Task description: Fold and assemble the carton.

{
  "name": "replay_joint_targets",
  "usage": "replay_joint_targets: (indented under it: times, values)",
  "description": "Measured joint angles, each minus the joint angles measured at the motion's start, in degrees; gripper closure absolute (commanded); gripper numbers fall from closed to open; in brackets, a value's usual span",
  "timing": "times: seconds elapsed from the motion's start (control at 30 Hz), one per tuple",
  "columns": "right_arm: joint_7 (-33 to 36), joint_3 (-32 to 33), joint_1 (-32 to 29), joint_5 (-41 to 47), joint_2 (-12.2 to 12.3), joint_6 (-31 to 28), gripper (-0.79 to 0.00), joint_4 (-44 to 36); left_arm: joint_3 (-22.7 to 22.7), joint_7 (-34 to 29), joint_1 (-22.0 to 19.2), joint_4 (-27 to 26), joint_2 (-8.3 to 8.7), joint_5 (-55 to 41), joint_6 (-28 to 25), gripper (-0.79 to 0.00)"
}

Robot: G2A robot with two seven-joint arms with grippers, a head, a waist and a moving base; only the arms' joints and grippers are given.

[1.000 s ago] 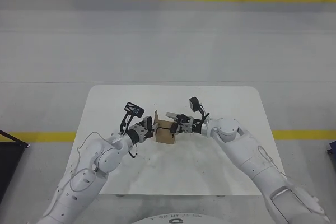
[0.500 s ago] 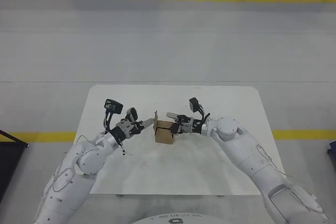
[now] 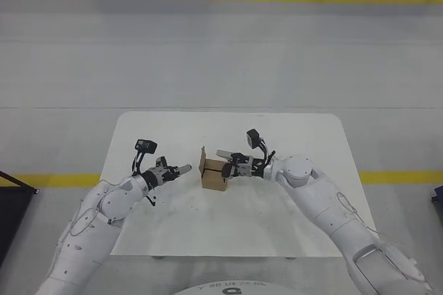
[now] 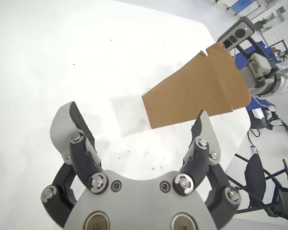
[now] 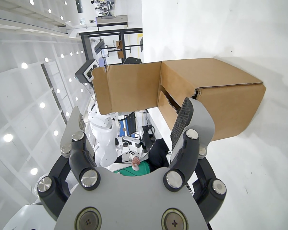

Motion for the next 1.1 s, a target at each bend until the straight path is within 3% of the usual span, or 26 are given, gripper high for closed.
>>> replay_joint_targets:
  times: [0.27,0.7,1.1]
  values:
    - [-0.59,0.1,-0.46,-0.91,-0.03,0.68,-0.73,-1.09,6.23,-0.05,-5.64,4.25,-1.43,2.11,-0.26,-0.785]
    - [-0.98,0.67,-1.39,-1.9,0.06,0.73,-0.711,-2.13,12.94,-0.39,-10.58,9.23,-3.42,3.6,1.46,-0.785]
    - [-0.78,3.8,-4.44,-2.37,1.05,-0.98,-0.702,-4.62,15.18,0.43,-12.92,12.4,-4.44,4.63,2.22,-0.634]
